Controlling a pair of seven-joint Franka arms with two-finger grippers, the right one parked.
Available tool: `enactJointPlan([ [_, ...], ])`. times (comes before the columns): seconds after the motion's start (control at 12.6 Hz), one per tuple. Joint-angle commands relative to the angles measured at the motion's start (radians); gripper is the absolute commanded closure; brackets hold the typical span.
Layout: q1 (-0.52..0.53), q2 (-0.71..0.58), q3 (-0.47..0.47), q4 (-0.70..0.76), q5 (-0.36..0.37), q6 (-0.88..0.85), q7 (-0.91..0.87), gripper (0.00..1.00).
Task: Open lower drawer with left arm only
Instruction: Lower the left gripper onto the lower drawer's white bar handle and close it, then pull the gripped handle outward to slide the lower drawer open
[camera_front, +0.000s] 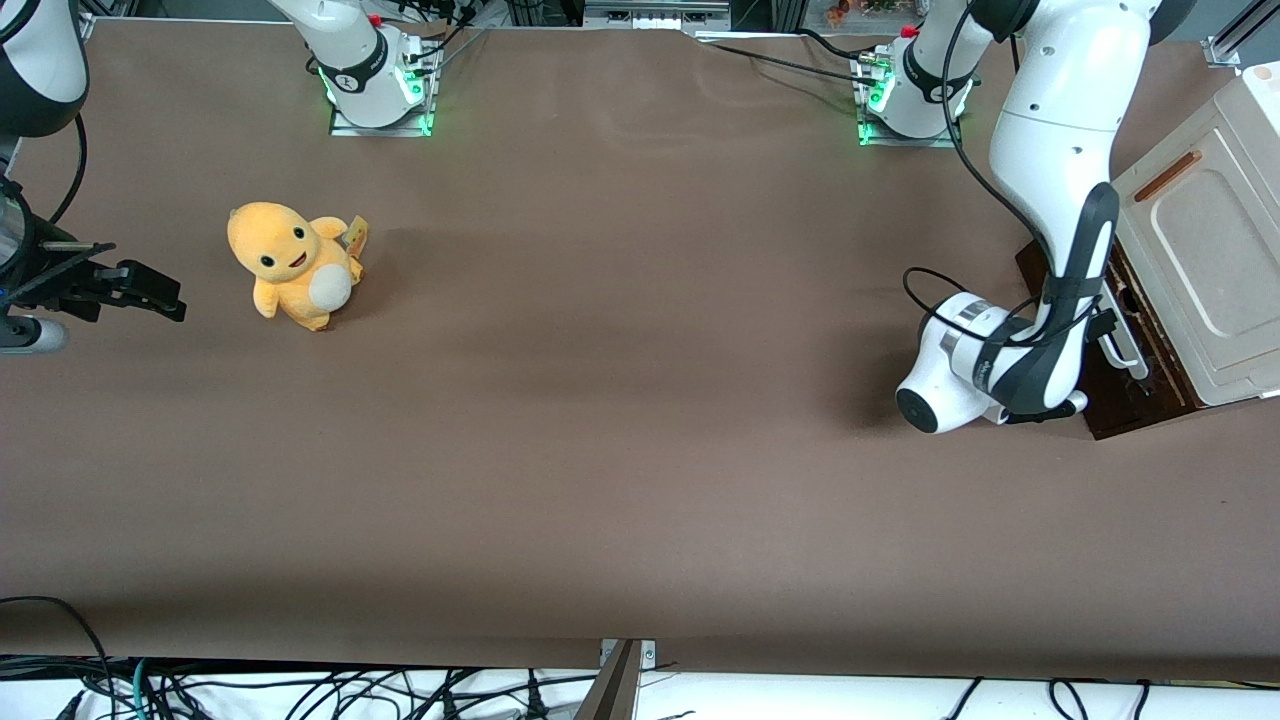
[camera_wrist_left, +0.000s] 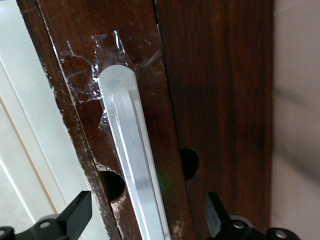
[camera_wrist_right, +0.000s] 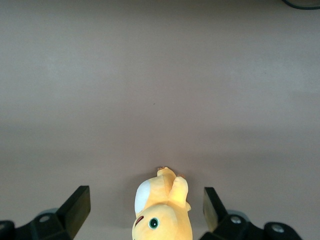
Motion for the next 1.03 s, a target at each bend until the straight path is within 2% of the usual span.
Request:
enactJointPlan([
  [0.0, -0.003, -0.002, 0.004, -0.014, 0.054, -0.022, 0.008, 0.41],
  [0.08, -0.003, 0.0, 0.004, -0.014, 0.06, -0.022, 0.01, 0.6],
  [0.16, -0.001, 0.001, 0.006, -0.014, 0.063, -0.022, 0.01, 0.74],
  [0.32, -0.001, 0.0, 0.006, -0.014, 0.074, -0.023, 0.045, 0.88],
  [0.79, -0.01, 0.001, 0.006, -0.006, 0.079, -0.023, 0.057, 0.99],
  [0.95, -0.026, 0.007, 0.004, 0.005, 0.066, -0.023, 0.056, 1.0],
])
